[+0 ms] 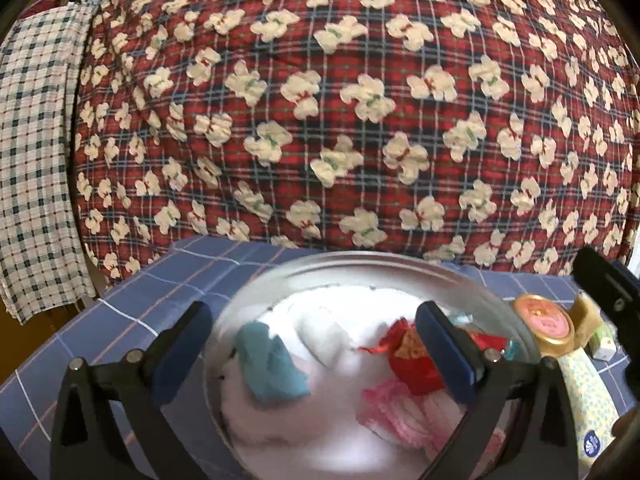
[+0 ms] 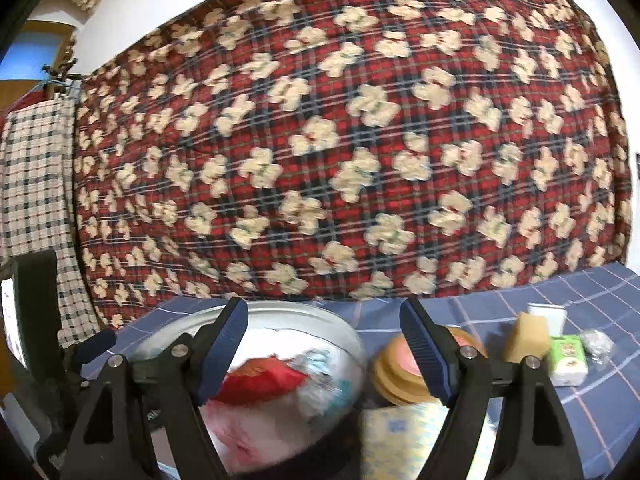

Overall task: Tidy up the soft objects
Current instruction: 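Withdraw both grippers and reach the right gripper toward the clear plastic bag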

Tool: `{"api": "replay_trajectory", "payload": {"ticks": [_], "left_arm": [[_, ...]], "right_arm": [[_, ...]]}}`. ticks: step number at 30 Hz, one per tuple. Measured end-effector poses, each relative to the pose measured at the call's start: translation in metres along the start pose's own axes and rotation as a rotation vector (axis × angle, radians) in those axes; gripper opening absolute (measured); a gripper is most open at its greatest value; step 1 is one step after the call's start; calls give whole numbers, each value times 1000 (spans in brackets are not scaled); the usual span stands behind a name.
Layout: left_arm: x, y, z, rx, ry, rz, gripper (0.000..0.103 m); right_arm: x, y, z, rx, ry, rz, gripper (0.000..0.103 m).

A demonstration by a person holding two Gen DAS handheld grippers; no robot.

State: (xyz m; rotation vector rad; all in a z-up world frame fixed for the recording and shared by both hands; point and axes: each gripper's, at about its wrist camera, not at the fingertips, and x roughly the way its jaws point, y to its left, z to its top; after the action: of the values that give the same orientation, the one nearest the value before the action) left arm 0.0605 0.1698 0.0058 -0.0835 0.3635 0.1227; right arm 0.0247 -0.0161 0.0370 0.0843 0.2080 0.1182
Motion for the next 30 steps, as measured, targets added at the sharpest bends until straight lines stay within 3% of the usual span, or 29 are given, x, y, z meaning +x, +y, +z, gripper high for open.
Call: {"api": "replay_trajectory", "payload": {"ticks": [11, 16, 30], "left_arm": [[-8, -29, -16, 32, 59, -31, 103], [-29, -43, -21, 62, -2, 0, 103], [-48, -82, -30, 102, 7, -37, 103]], "right_arm": [[-27, -58, -5, -23, -20, -102, 80], [-32, -75, -7, -41, -18, -128, 80], [-43, -138, -12, -82, 22, -222, 80]]}}
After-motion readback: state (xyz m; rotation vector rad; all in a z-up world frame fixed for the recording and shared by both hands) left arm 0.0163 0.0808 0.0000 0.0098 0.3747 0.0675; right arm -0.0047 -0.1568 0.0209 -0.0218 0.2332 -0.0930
